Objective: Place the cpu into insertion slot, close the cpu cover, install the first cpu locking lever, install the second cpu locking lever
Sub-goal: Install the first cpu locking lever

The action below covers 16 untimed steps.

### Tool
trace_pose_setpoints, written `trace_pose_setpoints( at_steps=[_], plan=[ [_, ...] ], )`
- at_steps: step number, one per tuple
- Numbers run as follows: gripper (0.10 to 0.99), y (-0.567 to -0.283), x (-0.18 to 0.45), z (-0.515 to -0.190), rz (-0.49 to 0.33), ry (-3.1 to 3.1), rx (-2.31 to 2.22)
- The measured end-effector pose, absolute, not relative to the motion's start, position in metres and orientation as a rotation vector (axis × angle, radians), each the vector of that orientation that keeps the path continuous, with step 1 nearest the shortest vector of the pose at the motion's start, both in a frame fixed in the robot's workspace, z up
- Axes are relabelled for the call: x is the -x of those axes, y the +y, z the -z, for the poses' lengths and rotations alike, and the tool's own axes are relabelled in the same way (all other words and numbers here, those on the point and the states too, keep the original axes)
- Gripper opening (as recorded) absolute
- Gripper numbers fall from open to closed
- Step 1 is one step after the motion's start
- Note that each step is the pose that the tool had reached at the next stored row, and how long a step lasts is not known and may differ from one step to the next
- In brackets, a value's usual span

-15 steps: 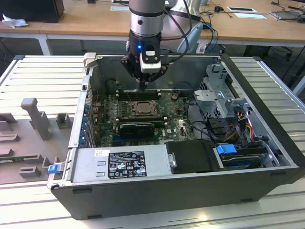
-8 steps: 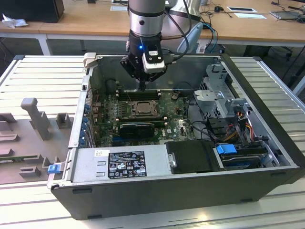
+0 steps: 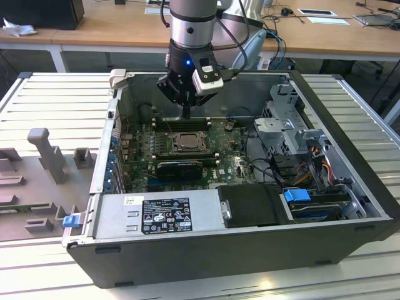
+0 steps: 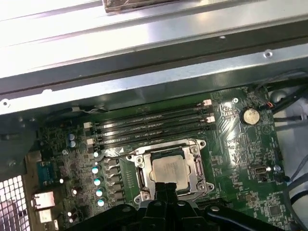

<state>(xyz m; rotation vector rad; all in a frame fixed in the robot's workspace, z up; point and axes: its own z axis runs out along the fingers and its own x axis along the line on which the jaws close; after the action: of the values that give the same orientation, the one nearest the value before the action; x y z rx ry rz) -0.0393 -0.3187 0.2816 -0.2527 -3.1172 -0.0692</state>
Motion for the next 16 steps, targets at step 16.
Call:
trace_pose_setpoints(
  at_steps=[16],
  plan=[
    [0.106,-0.319,0.051,-0.279,0.068,-3.136,-0.063]
  ],
)
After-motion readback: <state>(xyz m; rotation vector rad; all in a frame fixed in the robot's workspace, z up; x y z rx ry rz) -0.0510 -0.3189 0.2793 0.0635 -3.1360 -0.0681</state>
